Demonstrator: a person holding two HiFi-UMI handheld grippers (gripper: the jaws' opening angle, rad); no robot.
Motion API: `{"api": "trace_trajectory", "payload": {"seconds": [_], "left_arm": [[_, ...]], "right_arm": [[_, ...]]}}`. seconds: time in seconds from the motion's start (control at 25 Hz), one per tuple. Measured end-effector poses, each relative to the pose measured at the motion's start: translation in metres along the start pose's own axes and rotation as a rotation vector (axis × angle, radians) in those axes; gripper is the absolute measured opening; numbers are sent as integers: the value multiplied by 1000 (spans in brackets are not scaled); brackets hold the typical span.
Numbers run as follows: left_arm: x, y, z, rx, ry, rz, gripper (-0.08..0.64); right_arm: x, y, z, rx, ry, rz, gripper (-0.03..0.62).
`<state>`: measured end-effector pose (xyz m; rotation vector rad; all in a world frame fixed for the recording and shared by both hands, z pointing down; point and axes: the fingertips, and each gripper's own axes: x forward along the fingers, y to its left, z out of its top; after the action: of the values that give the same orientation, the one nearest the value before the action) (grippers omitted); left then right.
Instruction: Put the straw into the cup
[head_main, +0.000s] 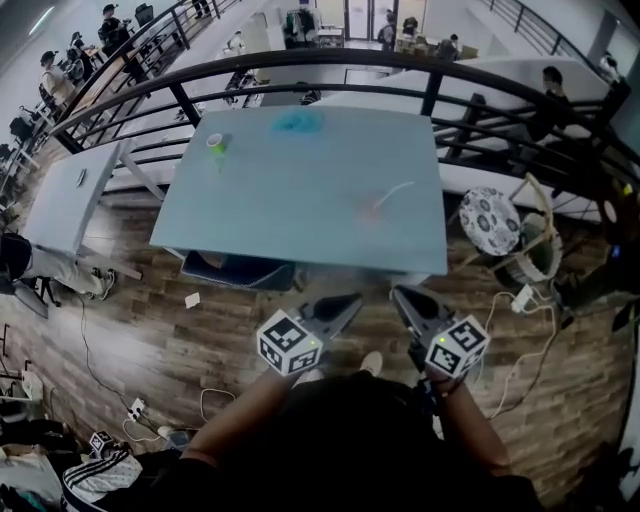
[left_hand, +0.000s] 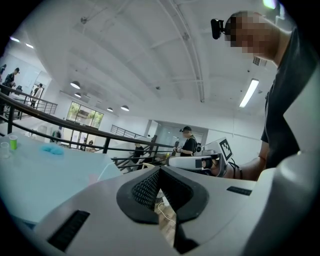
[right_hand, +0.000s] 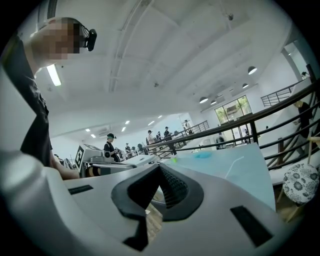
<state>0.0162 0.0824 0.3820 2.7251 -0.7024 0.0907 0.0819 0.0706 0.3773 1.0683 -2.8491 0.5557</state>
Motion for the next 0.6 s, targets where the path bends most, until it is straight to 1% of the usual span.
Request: {"api": "trace_trajectory", "payload": {"seconds": [0.2,0.4,0.6], "left_arm": [[-44,-7,-9,13,5,-18,12],[-86,-15,-17,39,1,-49,12],[-124,-26,-24,72,-27,-65,12]], "right_arm": [[10,43,-15,6,-15,-24,11],[11,84,-29,2,-38,-75,11],[12,126,-43,-25,-60,-101,11]]}}
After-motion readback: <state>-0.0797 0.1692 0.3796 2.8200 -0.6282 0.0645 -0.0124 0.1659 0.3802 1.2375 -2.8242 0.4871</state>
